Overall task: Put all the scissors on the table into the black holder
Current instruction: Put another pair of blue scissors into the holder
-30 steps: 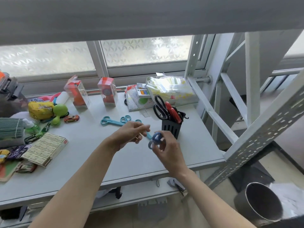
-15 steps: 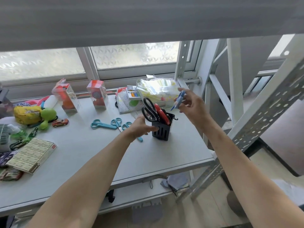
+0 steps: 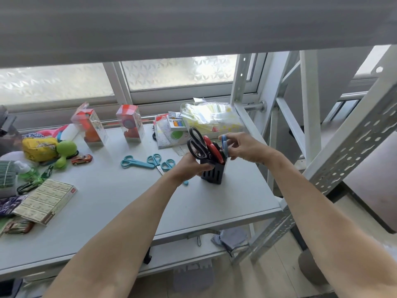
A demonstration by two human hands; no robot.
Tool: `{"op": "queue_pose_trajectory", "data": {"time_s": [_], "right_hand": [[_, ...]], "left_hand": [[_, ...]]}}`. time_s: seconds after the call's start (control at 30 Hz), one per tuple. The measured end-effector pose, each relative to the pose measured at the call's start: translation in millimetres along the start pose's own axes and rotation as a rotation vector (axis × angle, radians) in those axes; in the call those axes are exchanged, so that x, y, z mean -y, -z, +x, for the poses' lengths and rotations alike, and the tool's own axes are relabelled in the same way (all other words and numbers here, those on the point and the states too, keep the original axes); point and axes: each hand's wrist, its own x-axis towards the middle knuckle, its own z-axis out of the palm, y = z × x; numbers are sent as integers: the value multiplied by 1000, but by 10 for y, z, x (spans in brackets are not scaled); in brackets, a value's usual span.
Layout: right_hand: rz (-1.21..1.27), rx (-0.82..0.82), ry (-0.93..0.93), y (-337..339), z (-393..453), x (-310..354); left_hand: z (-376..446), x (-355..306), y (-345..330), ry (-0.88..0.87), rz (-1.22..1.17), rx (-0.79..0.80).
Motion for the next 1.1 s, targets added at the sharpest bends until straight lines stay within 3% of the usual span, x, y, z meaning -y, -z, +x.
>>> {"op": "queue_pose_trajectory", "data": {"time_s": [0.47, 0.57, 0.73, 0.83, 0.97, 1.1], "right_hand": [[-36, -171, 24, -158, -47, -279], [69, -326, 20, -269, -97, -351], [227, -744, -118, -839, -368, -410], [208, -614, -133, -1387, -547, -400], [3, -418, 40, -1856, -402, -215], [-210, -374, 85, -1969, 144, 17]], "left_hand": [[-40, 17, -176, -14, -64, -152], [-60, 31, -195, -11, -70, -147], [-110, 151, -115, -24, -71, -117], [-167, 347, 54, 18, 19, -198], [-213, 680, 368, 139, 140, -396], [-149, 837, 576, 195, 372, -367]]}}
